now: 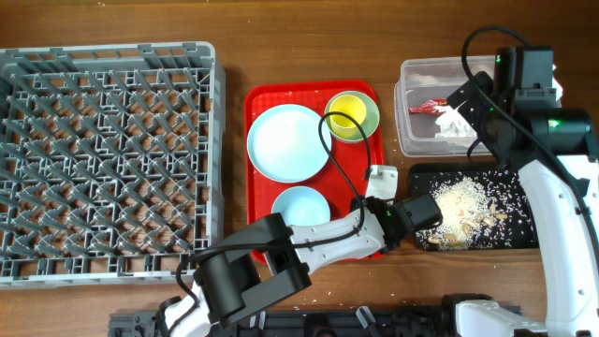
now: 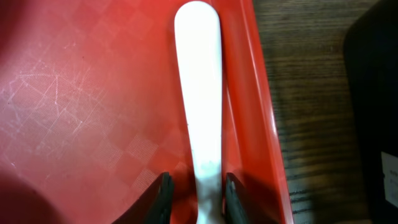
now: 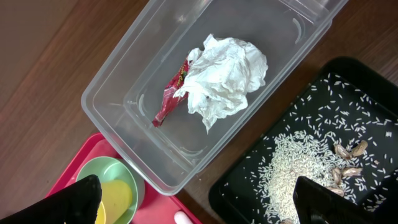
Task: Sort waste into correct bins and load items into the dishwasher rack
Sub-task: 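Move the left gripper back to the white fork and grasp its handle, then carry the white fork to the rack and insert it upright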
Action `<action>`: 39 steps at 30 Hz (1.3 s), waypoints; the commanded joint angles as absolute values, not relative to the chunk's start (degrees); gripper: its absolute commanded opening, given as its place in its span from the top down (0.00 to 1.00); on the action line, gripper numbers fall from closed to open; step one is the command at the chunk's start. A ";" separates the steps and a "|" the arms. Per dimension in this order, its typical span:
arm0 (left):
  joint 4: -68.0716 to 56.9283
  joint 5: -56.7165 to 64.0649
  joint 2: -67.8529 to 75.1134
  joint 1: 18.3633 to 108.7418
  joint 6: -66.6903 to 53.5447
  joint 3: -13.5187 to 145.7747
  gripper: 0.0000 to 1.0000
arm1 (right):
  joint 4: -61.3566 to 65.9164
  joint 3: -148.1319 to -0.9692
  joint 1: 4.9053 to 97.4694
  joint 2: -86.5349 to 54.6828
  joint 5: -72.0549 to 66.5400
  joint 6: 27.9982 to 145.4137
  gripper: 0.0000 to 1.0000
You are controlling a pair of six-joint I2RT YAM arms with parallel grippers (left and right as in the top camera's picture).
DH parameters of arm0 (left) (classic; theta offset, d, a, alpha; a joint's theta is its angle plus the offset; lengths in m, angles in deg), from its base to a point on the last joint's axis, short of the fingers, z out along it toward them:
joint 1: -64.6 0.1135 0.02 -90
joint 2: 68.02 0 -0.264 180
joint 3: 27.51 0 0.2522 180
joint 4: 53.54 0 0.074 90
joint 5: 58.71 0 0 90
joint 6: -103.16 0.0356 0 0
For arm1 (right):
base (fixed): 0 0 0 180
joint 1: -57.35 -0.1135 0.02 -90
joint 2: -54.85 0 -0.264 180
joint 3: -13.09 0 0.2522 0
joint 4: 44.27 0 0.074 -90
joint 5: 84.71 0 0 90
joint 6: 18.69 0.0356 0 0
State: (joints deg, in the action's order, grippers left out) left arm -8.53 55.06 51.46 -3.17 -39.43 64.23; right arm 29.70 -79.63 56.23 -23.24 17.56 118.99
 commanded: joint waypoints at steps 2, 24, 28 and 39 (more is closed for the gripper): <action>-8.34 54.36 53.85 -3.38 -39.59 64.12 0.87 | 29.72 -80.27 56.36 -22.25 18.83 119.36 0.00; -1.58 62.86 45.17 -3.38 -39.57 64.12 0.96 | 29.72 -80.27 56.36 -22.25 18.83 119.34 0.00; -1.12 62.86 43.20 -3.28 -38.36 64.12 0.96 | 29.72 -80.27 56.36 -22.25 18.83 119.36 0.00; 3.73 62.86 32.51 8.57 -21.01 64.12 0.96 | 29.72 -80.27 56.36 -22.25 18.83 119.36 0.00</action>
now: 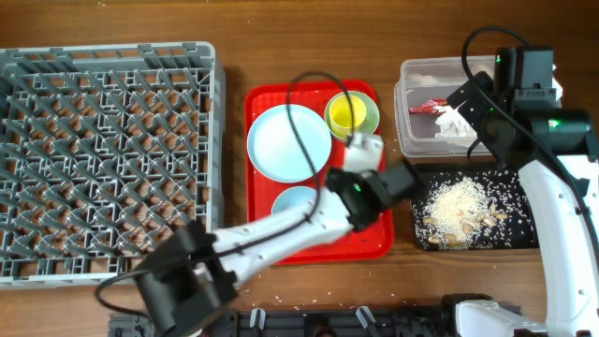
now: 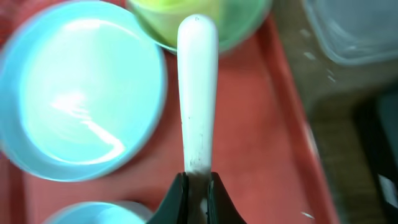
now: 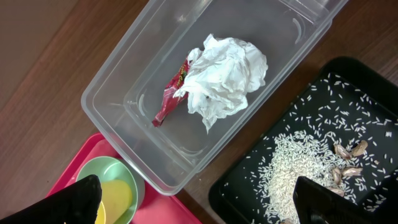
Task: Sort waste into correct bins and load items into the dishwasher rack
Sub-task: 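Carry the white fork to the rack and insert it upright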
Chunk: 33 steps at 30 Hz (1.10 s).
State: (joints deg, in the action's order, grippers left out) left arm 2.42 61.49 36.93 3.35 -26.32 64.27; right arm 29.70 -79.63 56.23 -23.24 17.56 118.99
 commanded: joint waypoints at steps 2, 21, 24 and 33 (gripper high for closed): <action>4.93 62.86 30.00 14.01 -18.47 64.12 0.96 | 29.72 -80.27 56.36 -22.25 18.83 119.38 0.00; 5.72 28.20 28.01 64.07 8.30 64.10 0.94 | 29.72 -80.27 56.36 -22.25 18.83 119.34 0.00; 6.99 21.25 28.01 65.51 13.61 64.10 0.92 | 29.72 -80.27 56.36 -22.25 18.83 119.36 0.00; 7.42 21.36 28.01 65.53 14.25 64.10 0.78 | 29.72 -80.27 56.36 -22.25 18.83 119.36 0.00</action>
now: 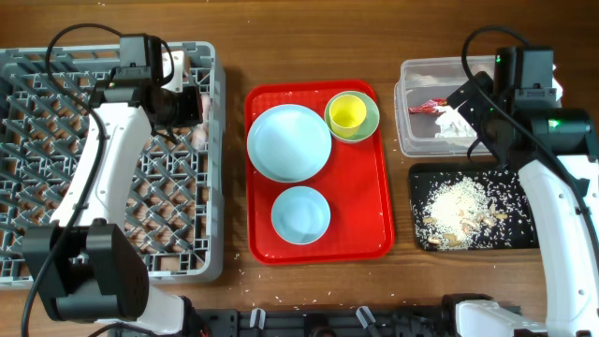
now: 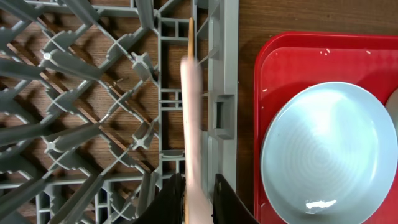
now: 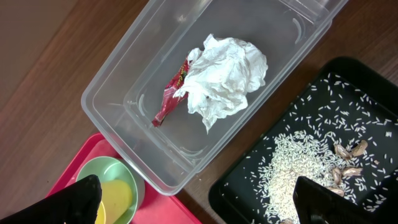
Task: Sort waste into correct bins and load items into the dishwasher rack
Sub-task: 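Carry the white fork to the rack and insert it upright, then reach the left gripper to the small light-blue bowl and grasp its rim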
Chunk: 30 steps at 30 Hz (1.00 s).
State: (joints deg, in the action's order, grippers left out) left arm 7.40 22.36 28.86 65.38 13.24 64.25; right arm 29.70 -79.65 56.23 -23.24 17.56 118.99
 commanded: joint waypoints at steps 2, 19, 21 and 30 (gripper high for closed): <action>7.44 21.73 28.01 65.53 14.20 64.10 0.61 | 29.72 -80.27 56.36 -22.25 18.83 119.36 0.00; 10.15 6.08 25.76 40.66 8.17 64.16 0.25 | 29.72 -80.27 56.36 -22.25 18.83 119.38 0.00; 10.33 14.36 26.20 34.01 8.13 64.14 0.32 | 29.72 -80.27 56.36 -22.25 18.83 119.36 0.00; 8.47 28.39 33.04 22.80 -1.25 64.14 0.28 | 29.72 -80.27 56.36 -22.25 18.83 119.36 0.00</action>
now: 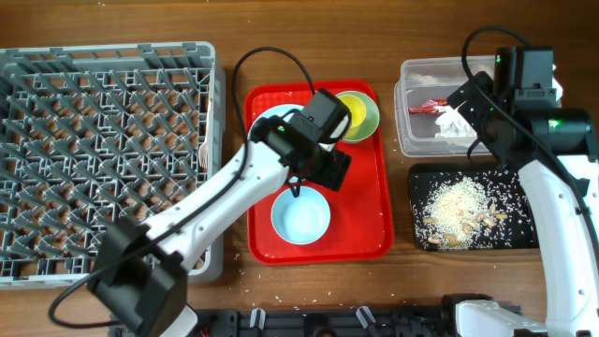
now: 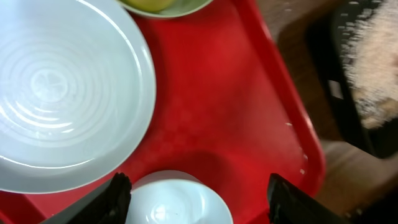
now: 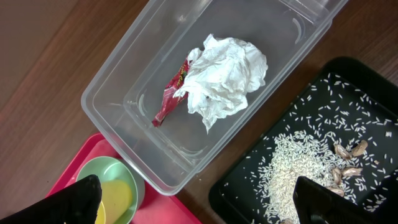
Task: Sort waste into correct bins and load items into the dishwasher rack
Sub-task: 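Reach the left gripper to the small light-blue bowl and grasp its rim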
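My left gripper (image 1: 321,161) hangs open and empty over the red tray (image 1: 374,234), its fingers (image 2: 118,194) spread wide above the small blue bowl (image 2: 180,202). The large light-blue plate (image 2: 56,93) lies just beyond it, partly under the arm in the overhead view. A yellow cup (image 1: 348,109) sits in a green bowl (image 1: 367,117) at the tray's far right corner. A small white piece, probably the spoon (image 1: 202,153), shows at the grey dishwasher rack's (image 1: 94,140) right edge. My right gripper (image 3: 202,205) is open above the bins.
A clear bin (image 1: 416,136) at the right holds a crumpled tissue (image 3: 227,78) and a red wrapper (image 3: 171,99). In front of it a black tray (image 1: 519,234) holds spilled rice (image 3: 292,168) and some shells. Stray rice grains dot the table's front edge.
My left gripper was shut on the white spoon over the rack's right edge. It is now open and empty over the red tray. The right arm has not moved.
My left gripper first stood round the white spoon's handle at the tray's right edge. Then it held the spoon above the plates, then over the rack's right edge. Now it is back over the tray, open, without the spoon.
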Action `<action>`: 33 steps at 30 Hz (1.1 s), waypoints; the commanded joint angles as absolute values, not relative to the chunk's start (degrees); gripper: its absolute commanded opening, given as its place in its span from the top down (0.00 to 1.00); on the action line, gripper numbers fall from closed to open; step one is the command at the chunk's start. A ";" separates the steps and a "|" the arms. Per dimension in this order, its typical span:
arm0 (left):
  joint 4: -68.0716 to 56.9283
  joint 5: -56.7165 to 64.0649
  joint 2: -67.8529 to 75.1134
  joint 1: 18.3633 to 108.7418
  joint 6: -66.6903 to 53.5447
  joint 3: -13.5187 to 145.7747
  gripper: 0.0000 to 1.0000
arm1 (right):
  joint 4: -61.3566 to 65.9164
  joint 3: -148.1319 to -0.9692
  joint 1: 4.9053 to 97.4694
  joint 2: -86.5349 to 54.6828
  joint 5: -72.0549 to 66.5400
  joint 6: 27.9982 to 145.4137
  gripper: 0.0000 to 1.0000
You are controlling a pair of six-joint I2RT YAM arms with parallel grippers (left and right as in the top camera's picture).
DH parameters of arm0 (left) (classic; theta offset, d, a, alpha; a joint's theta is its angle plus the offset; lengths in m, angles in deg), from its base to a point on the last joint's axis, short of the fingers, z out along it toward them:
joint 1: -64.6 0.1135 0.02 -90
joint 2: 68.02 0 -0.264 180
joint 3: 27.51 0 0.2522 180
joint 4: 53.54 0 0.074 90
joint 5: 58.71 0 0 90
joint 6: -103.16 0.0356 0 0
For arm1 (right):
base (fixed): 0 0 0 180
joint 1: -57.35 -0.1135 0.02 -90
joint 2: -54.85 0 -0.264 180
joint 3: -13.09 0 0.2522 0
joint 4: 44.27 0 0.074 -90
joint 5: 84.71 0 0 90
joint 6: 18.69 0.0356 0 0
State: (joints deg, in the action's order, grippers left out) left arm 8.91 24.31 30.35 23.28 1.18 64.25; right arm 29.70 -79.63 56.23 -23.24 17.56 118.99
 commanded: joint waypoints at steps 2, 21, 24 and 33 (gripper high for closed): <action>7.75 28.39 34.77 22.87 -1.25 64.16 0.26 | 29.72 -80.27 56.36 -22.25 18.83 119.36 0.00; 11.01 27.96 38.74 22.87 -1.05 66.22 0.49 | 29.72 -80.27 56.36 -22.25 18.83 119.34 0.00; 18.07 23.08 33.19 22.87 -1.36 67.40 0.45 | 29.72 -80.27 56.36 -22.25 18.83 119.34 0.00; 12.47 16.18 32.06 20.18 -25.07 56.71 0.59 | 29.72 -80.27 56.36 -22.25 18.83 119.38 0.00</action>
